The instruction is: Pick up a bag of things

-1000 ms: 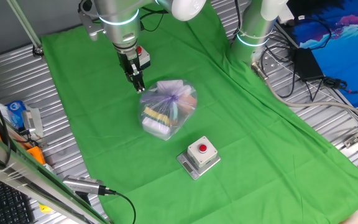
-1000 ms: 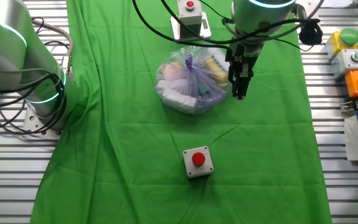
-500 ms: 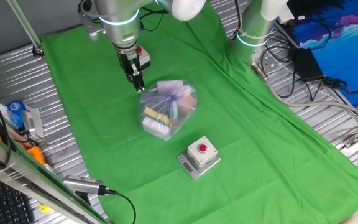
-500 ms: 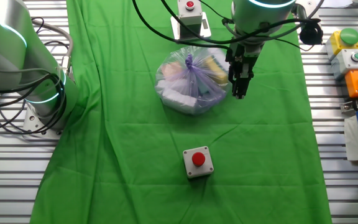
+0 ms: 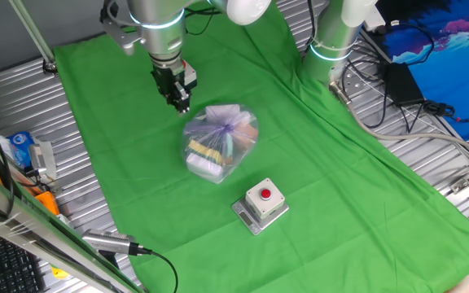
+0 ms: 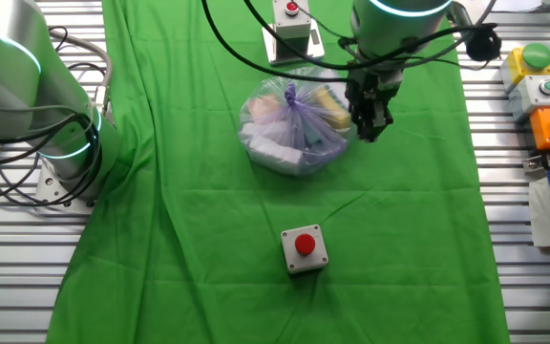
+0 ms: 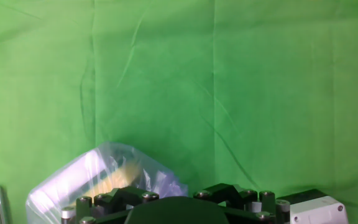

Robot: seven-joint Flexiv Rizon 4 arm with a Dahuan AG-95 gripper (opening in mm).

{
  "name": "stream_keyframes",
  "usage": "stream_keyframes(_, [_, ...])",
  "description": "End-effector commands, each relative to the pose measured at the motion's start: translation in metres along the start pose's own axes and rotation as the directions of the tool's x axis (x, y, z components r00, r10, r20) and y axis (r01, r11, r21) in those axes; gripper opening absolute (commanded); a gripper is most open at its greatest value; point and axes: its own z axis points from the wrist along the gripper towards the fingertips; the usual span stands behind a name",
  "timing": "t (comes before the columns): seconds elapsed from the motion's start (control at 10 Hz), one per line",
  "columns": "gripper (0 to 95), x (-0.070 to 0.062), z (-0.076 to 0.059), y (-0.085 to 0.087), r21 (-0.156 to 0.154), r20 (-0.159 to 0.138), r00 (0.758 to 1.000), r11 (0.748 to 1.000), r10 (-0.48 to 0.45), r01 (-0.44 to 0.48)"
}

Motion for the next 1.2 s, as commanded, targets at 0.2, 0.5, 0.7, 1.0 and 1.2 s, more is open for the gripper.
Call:
stream_keyframes(0.2, [0.0,0.0000,0.0002,0.0003,-0.014,0.012,0.991,0.991,-0.133,0.133])
stream_keyframes(0.5, [0.0,0.0000,0.0002,0.0003,-0.010,0.001,0.985,0.985,-0.174,0.174])
stream_keyframes(0.7, [0.0,0.0000,0.0002,0.0003,-0.013,0.000,0.980,0.980,-0.201,0.201])
stream_keyframes(1.0, [0.0,0.0000,0.0002,0.0003,-0.013,-0.004,0.972,0.972,-0.233,0.233])
stream_keyframes(1.2, [0.0,0.0001,0.0000,0.0004,-0.018,-0.008,0.977,0.977,-0.215,0.215])
